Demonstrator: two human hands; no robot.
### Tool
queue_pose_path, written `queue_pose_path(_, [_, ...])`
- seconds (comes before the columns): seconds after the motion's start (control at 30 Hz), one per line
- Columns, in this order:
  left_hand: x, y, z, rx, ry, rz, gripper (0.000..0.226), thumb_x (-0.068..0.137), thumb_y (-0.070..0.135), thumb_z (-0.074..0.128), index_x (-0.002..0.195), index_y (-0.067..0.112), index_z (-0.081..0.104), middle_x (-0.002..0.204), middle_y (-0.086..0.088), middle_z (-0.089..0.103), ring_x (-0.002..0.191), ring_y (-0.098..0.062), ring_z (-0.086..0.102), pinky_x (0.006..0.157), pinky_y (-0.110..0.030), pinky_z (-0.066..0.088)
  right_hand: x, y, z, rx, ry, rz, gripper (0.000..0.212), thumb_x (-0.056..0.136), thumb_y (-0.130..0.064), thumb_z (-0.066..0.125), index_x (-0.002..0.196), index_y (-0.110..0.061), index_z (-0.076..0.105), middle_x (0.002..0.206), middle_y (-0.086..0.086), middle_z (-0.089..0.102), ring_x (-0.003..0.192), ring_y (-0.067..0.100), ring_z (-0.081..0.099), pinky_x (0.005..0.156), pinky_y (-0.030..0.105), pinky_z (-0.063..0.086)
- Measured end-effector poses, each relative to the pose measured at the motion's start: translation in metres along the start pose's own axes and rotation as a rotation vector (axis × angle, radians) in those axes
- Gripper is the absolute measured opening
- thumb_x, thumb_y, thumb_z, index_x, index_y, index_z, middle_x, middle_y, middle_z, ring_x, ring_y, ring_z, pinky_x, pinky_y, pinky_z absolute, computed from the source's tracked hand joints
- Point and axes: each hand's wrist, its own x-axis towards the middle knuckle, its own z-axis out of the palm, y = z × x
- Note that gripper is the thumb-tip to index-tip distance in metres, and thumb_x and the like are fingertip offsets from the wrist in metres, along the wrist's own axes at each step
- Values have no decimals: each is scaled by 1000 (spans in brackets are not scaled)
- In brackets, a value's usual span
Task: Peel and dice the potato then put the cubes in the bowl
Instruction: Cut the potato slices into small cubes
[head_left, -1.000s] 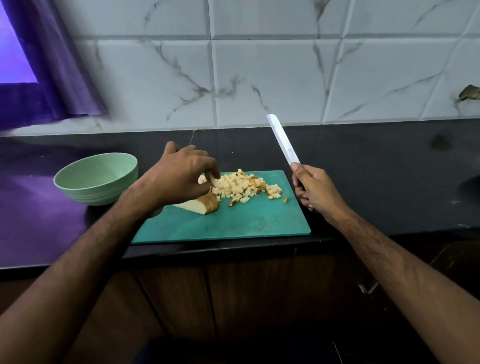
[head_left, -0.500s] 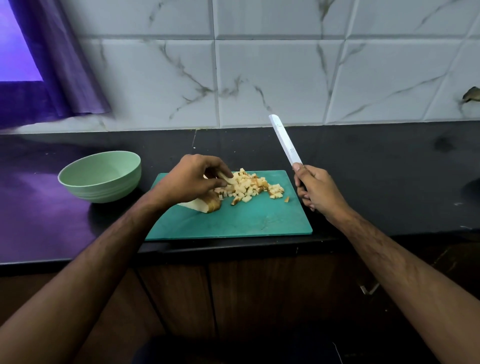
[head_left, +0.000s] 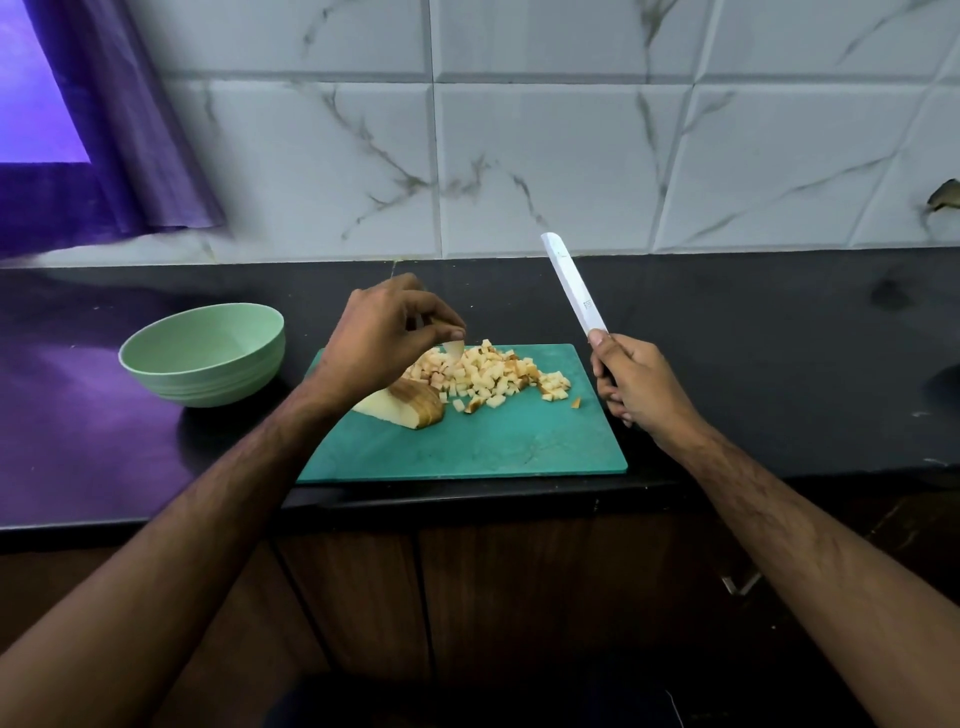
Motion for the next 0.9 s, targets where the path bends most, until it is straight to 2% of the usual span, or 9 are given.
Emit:
queue_pose_path(0.07, [1, 9, 2, -127, -12, -45, 13, 86, 32, 79, 96, 25, 80, 89, 12, 70, 80, -3, 64, 70, -14, 46, 0, 0, 0, -2, -1, 1, 44, 106, -44, 47, 79, -10, 52, 52, -5, 38, 41, 8, 31, 38, 21, 29])
queue_pose_path(0.17, [-2, 24, 10, -332, -241, -92, 13, 87, 26, 79, 98, 21, 80, 91, 8, 78, 86, -7, 72, 81, -23, 57, -1, 0, 0, -3, -2, 6, 44, 107, -44, 46, 80, -10, 52, 51, -6, 38, 41, 8, 31, 38, 22, 29])
queue_pose_path(0.23, [-6, 26, 20, -309, -378, -74, 11, 88, 23, 79, 99, 22, 80, 91, 8, 78, 85, -9, 73, 84, -29, 59, -2, -1, 0, -6, -2, 5, 44, 107, -44, 46, 80, -10, 52, 51, -6, 38, 41, 8, 31, 38, 22, 30])
queue_pose_path(0.3, [-12, 24, 32, -144, -427, -24, 10, 90, 30, 77, 99, 27, 80, 91, 13, 77, 82, -5, 69, 85, -37, 57, -2, -1, -1, -5, -3, 1, 44, 106, -45, 46, 80, -10, 52, 52, -6, 38, 42, 9, 31, 39, 22, 30])
queue_pose_path(0.4, [-22, 20, 37, 45, -392, 43, 21, 91, 51, 66, 97, 35, 78, 93, 18, 69, 85, -4, 62, 84, -43, 47, -1, -1, -1, -5, -5, -4, 43, 106, -44, 47, 81, -10, 53, 53, -5, 38, 42, 8, 32, 39, 23, 30])
queue_pose_path(0.53, [-30, 16, 27, 147, -320, 121, 17, 100, 36, 61, 113, 38, 71, 105, 19, 59, 100, -2, 51, 78, -35, 22, -1, 0, -1, -10, -9, -6, 43, 106, -45, 46, 80, -10, 52, 54, -4, 38, 42, 8, 31, 39, 23, 30])
queue_pose_path(0.7, [-42, 7, 16, 158, -145, 130, 21, 97, 26, 59, 116, 33, 58, 110, 18, 54, 100, -3, 50, 84, -37, 29, -10, -10, -4, -45, -90, 40, 42, 107, -44, 46, 81, -11, 51, 54, -4, 36, 40, 8, 30, 37, 21, 28])
queue_pose_path(0.83, [-44, 4, 7, 114, 35, 165, 27, 90, 24, 59, 115, 26, 48, 111, 15, 48, 101, -9, 51, 84, -36, 29, -41, -33, -23, -416, -397, 99, 45, 104, -49, 45, 81, -13, 56, 54, -8, 50, 42, 8, 42, 42, 25, 37])
queue_pose_path(0.9, [-41, 6, 3, 78, -1, 190, 33, 89, 27, 61, 120, 25, 48, 113, 16, 47, 105, -7, 50, 87, -36, 29, -60, -44, -31, -702, -491, 38, 45, 103, -53, 43, 81, -17, 58, 66, -4, 61, 55, 11, 57, 55, 32, 49])
